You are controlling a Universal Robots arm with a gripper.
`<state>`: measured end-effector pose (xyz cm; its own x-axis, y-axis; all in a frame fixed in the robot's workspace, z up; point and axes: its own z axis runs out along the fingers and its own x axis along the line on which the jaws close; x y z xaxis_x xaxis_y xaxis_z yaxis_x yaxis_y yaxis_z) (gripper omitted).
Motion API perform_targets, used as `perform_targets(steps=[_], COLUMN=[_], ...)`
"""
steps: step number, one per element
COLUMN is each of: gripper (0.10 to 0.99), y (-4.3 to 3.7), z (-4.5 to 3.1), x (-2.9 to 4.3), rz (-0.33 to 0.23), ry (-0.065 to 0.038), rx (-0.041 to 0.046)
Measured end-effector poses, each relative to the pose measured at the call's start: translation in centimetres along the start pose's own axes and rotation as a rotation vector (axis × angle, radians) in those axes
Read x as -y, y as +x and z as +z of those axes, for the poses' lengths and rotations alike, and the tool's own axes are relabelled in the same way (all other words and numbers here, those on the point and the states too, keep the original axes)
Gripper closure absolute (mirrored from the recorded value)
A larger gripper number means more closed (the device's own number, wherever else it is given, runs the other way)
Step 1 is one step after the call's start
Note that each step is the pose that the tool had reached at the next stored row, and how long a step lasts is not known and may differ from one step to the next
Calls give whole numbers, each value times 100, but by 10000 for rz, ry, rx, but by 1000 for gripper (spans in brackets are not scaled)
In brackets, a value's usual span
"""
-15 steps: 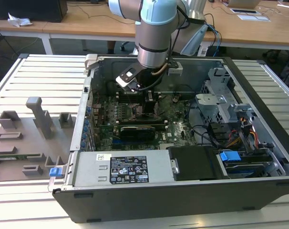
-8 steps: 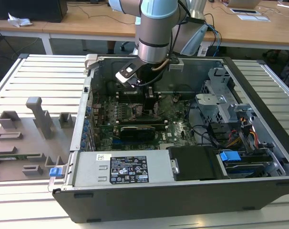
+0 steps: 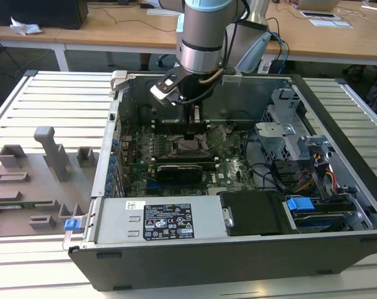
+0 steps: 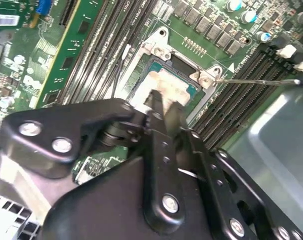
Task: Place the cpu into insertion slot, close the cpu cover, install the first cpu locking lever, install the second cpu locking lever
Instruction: 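Place the cpu into insertion slot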
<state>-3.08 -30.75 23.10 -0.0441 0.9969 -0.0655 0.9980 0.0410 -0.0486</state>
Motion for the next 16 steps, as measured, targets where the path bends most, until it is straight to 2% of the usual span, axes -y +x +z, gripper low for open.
perform_targets(steps=[1,2,3,5,12,16], gripper=[918,918,980,976,976,976], y=[-2,-5,-9,-15,-24,-25], z=[-30,-83,-140,-233,-366,-375], x=[1,4,7,11,18,18], rz=[0,0,0,0,0,0], ry=[1,0,1,0,0,0], rx=[1,0,1,-1,-1,-2])
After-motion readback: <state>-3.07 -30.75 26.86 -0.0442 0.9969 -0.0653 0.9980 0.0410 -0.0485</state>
